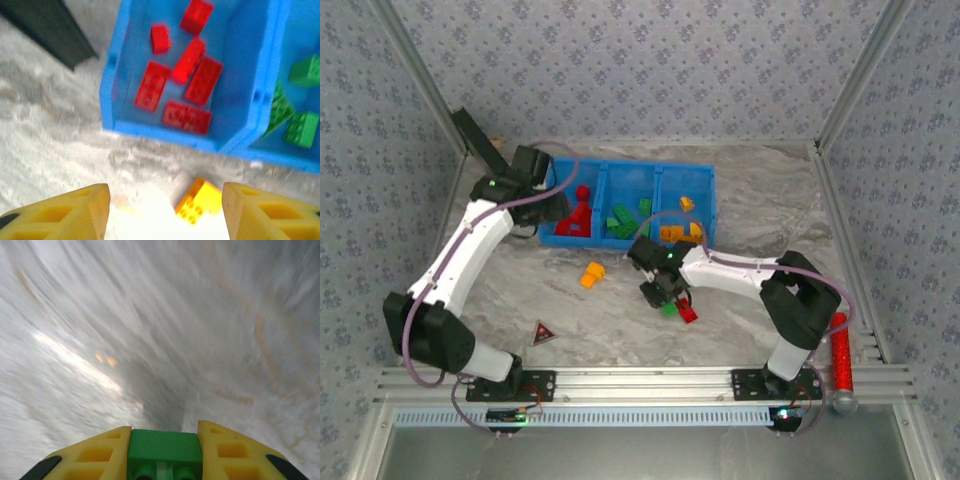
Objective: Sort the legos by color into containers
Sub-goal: Pick up the lego from the bottom-center of the table, then place the lego in the container.
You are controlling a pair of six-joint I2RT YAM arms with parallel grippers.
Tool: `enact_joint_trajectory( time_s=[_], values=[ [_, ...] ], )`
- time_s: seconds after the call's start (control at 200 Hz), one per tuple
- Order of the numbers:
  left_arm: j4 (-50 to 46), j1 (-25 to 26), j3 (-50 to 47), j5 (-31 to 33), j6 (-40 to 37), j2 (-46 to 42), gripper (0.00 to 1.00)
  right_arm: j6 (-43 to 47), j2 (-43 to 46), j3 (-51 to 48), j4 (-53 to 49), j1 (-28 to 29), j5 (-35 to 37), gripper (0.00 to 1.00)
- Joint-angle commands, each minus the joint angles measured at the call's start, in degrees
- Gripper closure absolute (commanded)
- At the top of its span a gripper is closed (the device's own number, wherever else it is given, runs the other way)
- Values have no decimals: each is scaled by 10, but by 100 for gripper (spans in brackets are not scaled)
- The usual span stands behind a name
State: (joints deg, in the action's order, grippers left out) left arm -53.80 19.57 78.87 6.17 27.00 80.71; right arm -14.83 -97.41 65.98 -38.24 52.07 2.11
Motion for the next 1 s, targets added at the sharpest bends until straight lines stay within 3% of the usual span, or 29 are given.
enact_joint_trajectory(
  time_s=[0.0,0.285,0.61,0.765,0.82,0.999],
  values=[
    [14,10,-73,-36,-1,-61,39,40,36,100,-21,-22,-31,76],
    [95,65,-214,-62,28,-135,38,112,-96,307,7,-85,-50,77],
    [240,262,-337,-2,174,-180,38,121,-325,559,10,-133,-111,78],
    [269,332,-351,37,219,-172,38,123,-391,621,-9,-144,-118,78],
    [268,346,-345,44,225,-165,38,124,-403,628,-13,-147,-117,76],
    [258,387,-302,58,238,-111,38,137,-391,617,-13,-159,-126,56]
  ],
)
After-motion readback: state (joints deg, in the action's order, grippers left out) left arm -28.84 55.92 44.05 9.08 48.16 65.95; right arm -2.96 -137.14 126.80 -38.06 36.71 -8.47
